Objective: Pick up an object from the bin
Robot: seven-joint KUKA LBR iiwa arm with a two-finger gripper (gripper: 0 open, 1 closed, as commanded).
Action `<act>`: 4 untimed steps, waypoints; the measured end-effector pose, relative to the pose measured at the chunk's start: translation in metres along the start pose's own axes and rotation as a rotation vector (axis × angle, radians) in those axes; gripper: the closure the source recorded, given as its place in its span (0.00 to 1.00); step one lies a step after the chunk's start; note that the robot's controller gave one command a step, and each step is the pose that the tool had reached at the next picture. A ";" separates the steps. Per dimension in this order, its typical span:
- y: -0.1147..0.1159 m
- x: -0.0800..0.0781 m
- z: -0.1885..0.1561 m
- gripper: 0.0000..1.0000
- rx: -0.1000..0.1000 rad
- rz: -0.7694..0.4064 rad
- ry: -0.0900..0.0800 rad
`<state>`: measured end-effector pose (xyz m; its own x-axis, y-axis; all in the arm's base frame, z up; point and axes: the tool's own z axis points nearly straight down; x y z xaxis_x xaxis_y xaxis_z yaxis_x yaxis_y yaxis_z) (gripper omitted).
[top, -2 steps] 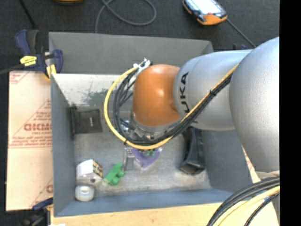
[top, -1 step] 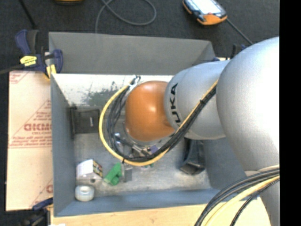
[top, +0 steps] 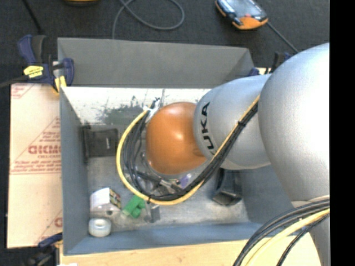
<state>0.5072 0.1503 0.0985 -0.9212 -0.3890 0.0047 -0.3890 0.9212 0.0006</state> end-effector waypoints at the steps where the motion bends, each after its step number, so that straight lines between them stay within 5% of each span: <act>1: 0.003 0.001 -0.023 0.00 0.001 -0.017 -0.008; 2: -0.005 0.004 0.030 0.00 0.000 0.087 -0.005; 3: -0.007 0.003 0.028 1.00 0.000 0.000 -0.008; 4: -0.007 0.003 0.028 1.00 0.000 0.001 -0.008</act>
Offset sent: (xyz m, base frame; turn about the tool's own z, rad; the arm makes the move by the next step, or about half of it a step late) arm -0.0023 -0.0054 -0.0285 0.0869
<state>0.5076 0.1424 0.0702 -0.9216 -0.3881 -0.0036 -0.3881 0.9216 0.0004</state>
